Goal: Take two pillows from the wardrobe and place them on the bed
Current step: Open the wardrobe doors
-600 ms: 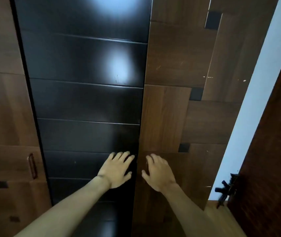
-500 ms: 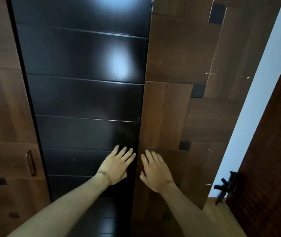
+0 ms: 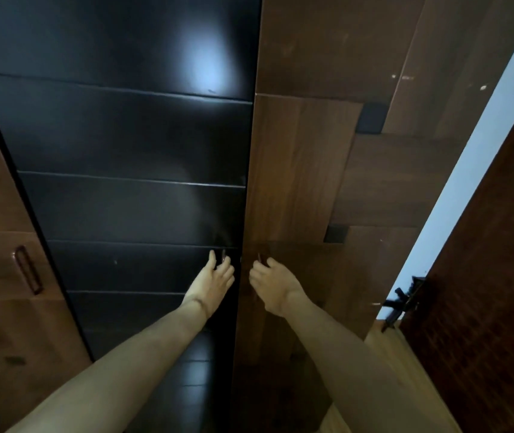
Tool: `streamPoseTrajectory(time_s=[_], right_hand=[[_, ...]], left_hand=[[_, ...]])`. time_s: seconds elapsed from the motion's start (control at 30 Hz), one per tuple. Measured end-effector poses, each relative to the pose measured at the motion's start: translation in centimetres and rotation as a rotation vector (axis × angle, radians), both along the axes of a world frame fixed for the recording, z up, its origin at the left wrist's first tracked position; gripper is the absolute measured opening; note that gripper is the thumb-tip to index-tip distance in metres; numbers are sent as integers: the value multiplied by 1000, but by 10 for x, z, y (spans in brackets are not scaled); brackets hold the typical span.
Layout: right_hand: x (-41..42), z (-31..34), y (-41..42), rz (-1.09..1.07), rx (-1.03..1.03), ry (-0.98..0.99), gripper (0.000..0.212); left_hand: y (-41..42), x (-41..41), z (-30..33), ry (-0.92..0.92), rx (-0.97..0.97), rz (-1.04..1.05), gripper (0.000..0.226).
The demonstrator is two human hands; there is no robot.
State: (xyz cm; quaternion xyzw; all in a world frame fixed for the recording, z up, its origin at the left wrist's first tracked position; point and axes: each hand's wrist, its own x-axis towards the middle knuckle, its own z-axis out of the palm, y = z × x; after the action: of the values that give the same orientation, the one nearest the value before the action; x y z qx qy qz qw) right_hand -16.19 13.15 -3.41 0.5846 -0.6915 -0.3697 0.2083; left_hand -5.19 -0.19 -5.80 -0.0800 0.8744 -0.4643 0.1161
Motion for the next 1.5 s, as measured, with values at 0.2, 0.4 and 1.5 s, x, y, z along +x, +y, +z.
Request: streamPoseTrajectory(time_s=[0.2, 0.4, 1.5], right_hand=[[-2, -8, 13, -5, -34, -39, 63], [21, -13, 23, -69, -12, 2, 58], [142, 40, 134, 120, -152, 87, 48]], left_hand=[[6, 3, -1, -7, -13, 58, 75], [26, 16, 1, 50, 43, 82, 82], [131, 130, 53, 221, -36, -222, 63]])
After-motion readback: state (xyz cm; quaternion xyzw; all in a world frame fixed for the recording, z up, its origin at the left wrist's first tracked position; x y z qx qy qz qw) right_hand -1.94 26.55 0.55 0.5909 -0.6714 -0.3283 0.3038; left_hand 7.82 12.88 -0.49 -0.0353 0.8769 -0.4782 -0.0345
